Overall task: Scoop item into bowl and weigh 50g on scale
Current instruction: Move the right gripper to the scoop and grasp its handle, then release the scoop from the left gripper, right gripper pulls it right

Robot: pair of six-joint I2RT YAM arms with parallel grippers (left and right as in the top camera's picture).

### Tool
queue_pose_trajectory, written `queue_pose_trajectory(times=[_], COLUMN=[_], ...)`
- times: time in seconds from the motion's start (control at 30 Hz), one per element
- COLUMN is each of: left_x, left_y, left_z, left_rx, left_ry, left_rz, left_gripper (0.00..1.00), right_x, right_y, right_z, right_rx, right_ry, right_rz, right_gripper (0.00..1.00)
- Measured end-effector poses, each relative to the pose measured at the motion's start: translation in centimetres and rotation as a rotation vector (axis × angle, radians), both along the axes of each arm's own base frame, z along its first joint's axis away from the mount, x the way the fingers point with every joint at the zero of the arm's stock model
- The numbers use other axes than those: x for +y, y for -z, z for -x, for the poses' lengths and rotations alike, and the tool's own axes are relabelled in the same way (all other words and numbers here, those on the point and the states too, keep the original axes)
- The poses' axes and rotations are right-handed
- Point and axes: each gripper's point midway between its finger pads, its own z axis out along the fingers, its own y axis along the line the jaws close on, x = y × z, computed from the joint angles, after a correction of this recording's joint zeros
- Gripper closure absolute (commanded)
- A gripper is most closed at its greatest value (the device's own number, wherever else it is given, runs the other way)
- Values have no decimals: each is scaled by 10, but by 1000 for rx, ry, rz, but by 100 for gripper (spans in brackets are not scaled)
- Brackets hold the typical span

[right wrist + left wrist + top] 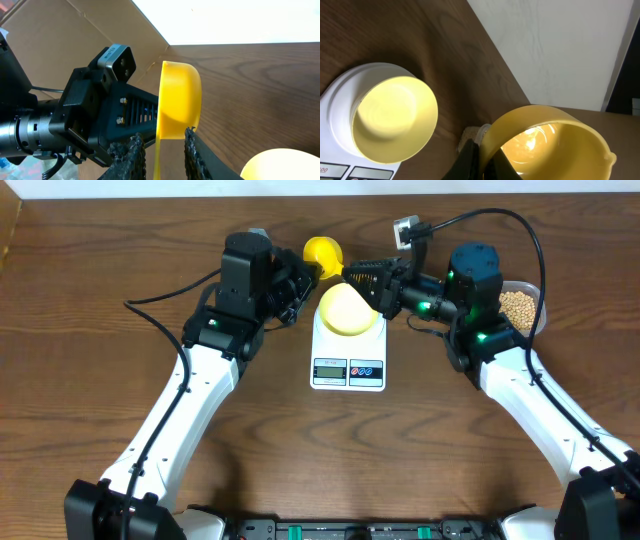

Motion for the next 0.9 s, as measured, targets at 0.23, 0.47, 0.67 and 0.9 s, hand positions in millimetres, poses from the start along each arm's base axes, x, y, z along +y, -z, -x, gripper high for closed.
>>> queue_pose_trajectory(times=[0.23,0.47,0.67,0.9], left_x=[-1,0,0,0], left_y=[1,4,5,4], left_z=[1,3,4,4], left_rx=[5,20,24,13], left_ry=[7,8,10,20], left_rz=[0,-4,-8,-16], left_gripper=[92,92,73,48], right_x=[0,1,0,-12], right_y=[0,1,1,11], right_z=[1,2,3,-2], right_rx=[0,0,4,53], right_ry=[-7,-15,-19,-1], right_rz=[1,2,3,18], right_gripper=[96,99,99,99])
